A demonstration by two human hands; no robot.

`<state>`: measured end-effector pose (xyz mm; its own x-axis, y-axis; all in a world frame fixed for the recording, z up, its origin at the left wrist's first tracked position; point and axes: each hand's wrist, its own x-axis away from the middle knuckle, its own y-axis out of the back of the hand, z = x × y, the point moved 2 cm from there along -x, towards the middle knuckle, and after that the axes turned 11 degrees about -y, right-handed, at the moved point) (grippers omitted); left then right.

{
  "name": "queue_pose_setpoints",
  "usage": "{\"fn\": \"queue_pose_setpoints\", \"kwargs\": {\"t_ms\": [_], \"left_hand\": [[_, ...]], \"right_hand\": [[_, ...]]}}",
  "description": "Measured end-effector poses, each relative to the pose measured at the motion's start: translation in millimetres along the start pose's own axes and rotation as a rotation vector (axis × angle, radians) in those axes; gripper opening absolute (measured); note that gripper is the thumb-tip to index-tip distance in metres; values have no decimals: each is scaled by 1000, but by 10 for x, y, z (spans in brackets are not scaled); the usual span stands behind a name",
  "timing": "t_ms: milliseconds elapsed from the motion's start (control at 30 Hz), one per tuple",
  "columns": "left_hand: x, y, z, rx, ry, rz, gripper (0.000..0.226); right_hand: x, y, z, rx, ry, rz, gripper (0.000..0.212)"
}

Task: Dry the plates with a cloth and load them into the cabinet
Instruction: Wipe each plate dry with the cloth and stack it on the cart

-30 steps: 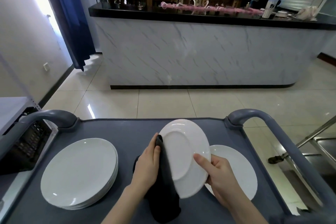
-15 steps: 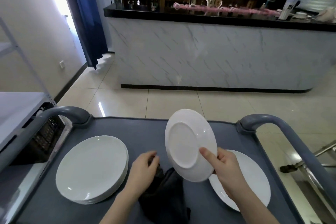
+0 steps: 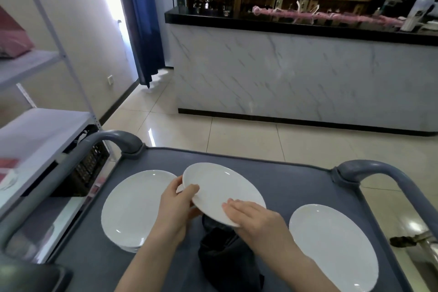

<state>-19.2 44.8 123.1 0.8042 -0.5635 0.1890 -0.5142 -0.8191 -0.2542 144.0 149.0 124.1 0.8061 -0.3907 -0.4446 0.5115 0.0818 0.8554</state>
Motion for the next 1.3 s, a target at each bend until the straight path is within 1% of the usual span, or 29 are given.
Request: {"fn": "queue_pose_setpoints", "kwargs": {"t_ms": [67,133,167,233,267,333,367,433,467,533,600,667,800,900,967,1033,1167,1300], "left_hand": [[9,146,45,8,-2,-54,27],[0,335,62,32,-9,-90,29],[-11,432,55,37,-26,-102,30],[-44,627,33,35,-61,-122,31],[-59,719,17,41,-74,-131,32],[-87,894,0,61,-88,-144,32],[-99,972,1,64,-92,-150,33],[-116,1114,13,62,-96,-172,35],[-129,1176,20,62,-101,-186,37],[-171,1317,43,21,-115,-226,40],[-236,1461,61,-90,-139,-257,40],[-300,1573,69,-212,-161,-251,43],[-413,1728,58,-437,-223,-240,39],[-503,1839,87,-649,-287,-250,40],[-545,1885,139,-732,-282,-236,43],[-563,1915,176,-744,-262,-234,44],[-547,1955,210,-658,-232,-234,52],[-538,1995,285,-619,-172,-245,44]], "right_hand": [[-57,-80,-12,-95,-57,172,60],[-103,-162,-73,-244,-205,403,78],[-127,-186,-106,-346,-294,470,84],[-189,-191,-132,-592,-498,496,90],[-242,-205,-117,-736,-610,480,88],[-363,-302,-48,-944,-775,404,79],[-420,-377,-9,-967,-832,349,71],[-530,-518,87,-950,-916,267,50],[-569,-590,136,-950,-941,255,42],[-628,-745,230,-974,-985,263,37],[-677,-880,310,-989,-1032,273,36],[-710,-1014,387,-994,-1056,283,38],[-730,-1223,503,-1019,-1106,271,45],[-722,-1320,509,-951,-1142,236,46],[-719,-1374,525,-899,-1148,228,46],[-712,-1427,543,-876,-1151,221,46],[-694,-1535,590,-865,-1173,212,45],[-700,-1604,654,-827,-1157,219,45]]}}
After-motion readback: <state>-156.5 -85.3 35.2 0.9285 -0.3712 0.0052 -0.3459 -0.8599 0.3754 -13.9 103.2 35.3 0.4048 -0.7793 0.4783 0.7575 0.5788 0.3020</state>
